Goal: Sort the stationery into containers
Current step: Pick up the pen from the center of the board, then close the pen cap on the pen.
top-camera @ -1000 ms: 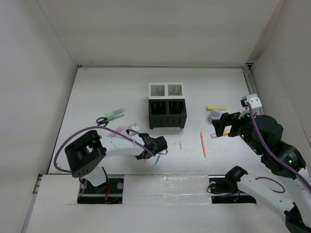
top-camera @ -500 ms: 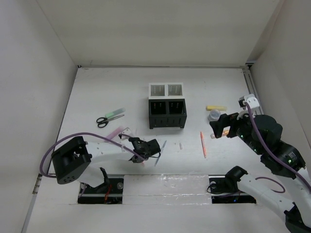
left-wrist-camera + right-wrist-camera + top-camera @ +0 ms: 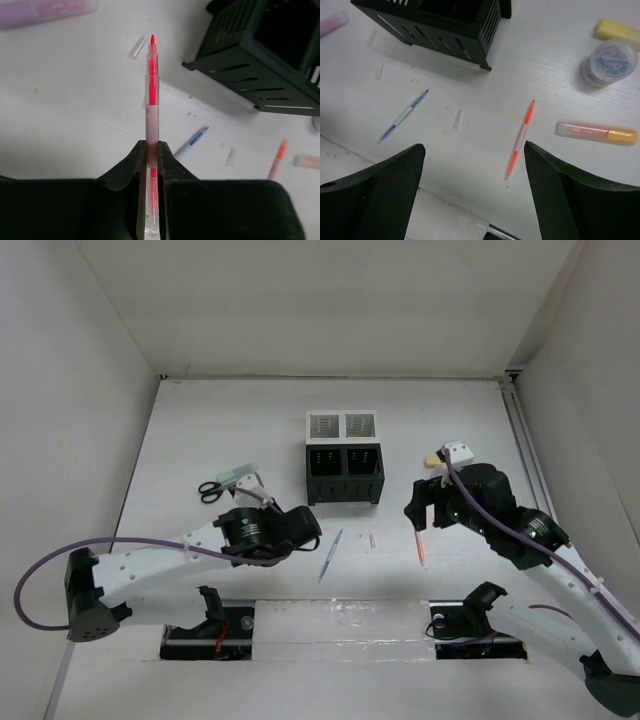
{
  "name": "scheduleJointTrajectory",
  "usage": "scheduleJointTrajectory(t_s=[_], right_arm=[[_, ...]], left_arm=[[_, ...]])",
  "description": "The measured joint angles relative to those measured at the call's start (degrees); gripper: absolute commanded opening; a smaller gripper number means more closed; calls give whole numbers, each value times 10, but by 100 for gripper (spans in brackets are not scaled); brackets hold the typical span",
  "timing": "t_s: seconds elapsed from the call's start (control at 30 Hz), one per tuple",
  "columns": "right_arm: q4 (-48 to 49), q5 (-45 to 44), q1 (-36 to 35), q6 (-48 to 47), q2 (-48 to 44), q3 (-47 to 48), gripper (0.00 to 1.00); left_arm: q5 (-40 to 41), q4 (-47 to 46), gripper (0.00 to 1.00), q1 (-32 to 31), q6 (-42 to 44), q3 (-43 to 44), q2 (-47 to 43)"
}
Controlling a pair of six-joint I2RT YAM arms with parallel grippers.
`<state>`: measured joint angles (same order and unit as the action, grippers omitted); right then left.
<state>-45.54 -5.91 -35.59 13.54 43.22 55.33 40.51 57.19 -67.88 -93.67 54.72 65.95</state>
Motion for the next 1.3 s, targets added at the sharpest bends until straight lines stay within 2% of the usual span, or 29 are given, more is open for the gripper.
scheduleJointTrajectory(t_s=[0.13,0.23,0.33,0.43,0.6,0.83,1.3], right_arm=[[32,8,-24,38,27,-48,82],[63,-4,-64,78,65,-82,79],[96,-23,-104,116,106,-115,72],[122,-50,-137,148,147,-132,70],[157,-93,-165,178,226,-130,61],[180,-130,-177,202,327,-125,57],[229,-153,-183,212,430,-99,48]], left_arm=[[40,-6,0,0,93,48,-59],[57,-32,0,0,193,65,-104],[58,-64,0,0,293,74,-146],[47,-93,0,0,384,74,-186],[30,-120,0,0,485,66,-220],[11,-150,0,0,541,29,-241],[0,-181,0,0,568,19,-276]])
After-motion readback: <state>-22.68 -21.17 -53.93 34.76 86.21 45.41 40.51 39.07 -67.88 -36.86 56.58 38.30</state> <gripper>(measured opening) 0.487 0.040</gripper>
